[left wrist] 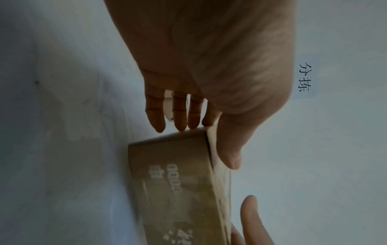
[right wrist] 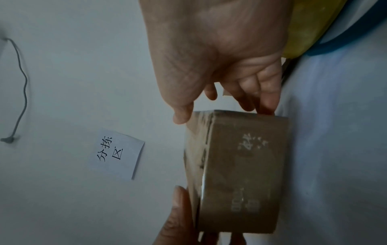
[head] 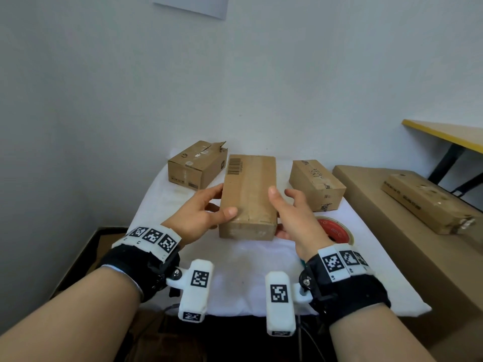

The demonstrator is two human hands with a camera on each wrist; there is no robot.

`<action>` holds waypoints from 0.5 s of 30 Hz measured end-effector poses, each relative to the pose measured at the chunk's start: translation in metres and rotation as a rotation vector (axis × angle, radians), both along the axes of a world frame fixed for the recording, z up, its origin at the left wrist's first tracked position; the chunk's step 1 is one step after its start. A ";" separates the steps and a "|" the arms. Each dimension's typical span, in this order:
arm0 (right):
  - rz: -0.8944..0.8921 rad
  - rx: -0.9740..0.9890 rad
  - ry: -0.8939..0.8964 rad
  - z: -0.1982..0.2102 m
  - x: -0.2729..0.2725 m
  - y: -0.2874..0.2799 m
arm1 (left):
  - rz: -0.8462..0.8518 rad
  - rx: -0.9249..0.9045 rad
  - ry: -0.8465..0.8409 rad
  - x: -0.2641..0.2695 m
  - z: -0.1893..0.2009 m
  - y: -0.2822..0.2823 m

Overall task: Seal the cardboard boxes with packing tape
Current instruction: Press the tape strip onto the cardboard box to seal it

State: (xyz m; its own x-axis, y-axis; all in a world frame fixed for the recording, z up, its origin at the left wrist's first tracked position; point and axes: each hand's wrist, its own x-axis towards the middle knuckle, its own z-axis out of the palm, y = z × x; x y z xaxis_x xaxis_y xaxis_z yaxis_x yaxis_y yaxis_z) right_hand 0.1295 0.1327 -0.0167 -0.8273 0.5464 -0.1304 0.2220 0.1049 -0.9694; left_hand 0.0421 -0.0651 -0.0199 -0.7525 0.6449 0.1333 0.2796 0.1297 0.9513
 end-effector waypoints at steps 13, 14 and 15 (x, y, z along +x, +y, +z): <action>0.262 0.197 -0.245 0.002 0.001 0.003 | 0.099 -0.286 -0.147 -0.012 -0.016 0.001; 0.288 0.248 -0.313 0.002 0.004 0.003 | 0.110 -0.307 -0.163 -0.013 -0.017 0.001; 0.299 0.299 -0.358 0.002 0.005 0.001 | 0.118 -0.324 -0.179 -0.013 -0.018 0.000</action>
